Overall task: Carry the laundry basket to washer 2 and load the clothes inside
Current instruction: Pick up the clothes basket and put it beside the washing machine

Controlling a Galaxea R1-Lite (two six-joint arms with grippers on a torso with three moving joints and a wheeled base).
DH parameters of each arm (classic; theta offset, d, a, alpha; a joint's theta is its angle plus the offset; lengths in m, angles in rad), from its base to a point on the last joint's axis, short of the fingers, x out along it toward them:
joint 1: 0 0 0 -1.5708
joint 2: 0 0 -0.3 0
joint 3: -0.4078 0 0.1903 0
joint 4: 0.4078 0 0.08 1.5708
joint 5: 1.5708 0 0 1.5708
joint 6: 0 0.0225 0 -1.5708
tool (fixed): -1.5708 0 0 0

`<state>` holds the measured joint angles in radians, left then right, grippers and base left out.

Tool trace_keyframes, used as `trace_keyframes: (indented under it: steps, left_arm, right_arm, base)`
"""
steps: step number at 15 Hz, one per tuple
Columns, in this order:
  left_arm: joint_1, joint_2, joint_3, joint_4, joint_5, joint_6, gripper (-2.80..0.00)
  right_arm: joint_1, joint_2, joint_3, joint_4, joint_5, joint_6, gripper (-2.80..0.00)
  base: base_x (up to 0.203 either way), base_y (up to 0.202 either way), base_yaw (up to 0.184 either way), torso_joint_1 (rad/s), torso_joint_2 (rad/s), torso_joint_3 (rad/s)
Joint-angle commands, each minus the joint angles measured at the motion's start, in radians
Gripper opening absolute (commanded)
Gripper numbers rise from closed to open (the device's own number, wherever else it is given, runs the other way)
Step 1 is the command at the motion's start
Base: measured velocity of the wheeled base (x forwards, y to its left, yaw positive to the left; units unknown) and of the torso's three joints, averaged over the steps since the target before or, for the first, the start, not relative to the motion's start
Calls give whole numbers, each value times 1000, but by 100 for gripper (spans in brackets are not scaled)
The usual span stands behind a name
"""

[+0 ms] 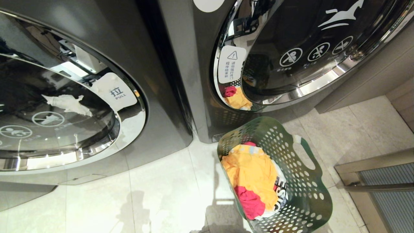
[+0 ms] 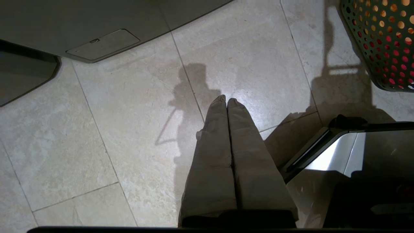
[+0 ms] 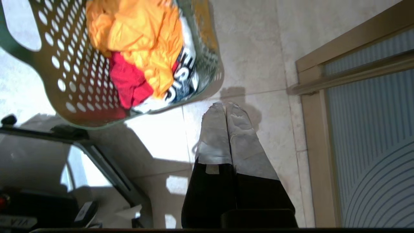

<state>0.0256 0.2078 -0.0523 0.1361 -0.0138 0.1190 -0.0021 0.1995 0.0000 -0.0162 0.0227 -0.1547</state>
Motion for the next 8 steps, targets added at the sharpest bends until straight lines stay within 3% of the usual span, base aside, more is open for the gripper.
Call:
trace_keyframes:
  steps: [1, 4, 6, 8]
  left_arm:
    - [-11, -62, 1, 0, -1, 1, -280]
    - [-27, -206, 6, -14, -27, 4, -280]
    - [-29, -207, 19, -52, -32, 19, -280]
    - [-29, -208, 22, -56, -24, -17, -280]
  right_arm:
    - [-4, -123, 6, -1, 3, 0, -280]
    - [1, -203, 31, -78, -17, 79, -280]
    - [3, -199, 35, -67, -21, 81, -280]
    - [2, -199, 34, -67, -22, 98, -280]
  base:
    - [0, 0, 0, 0, 0, 0]
    - [0, 0, 0, 0, 0, 0]
    - [0, 0, 0, 0, 0, 0]
    - [0, 0, 0, 0, 0, 0]
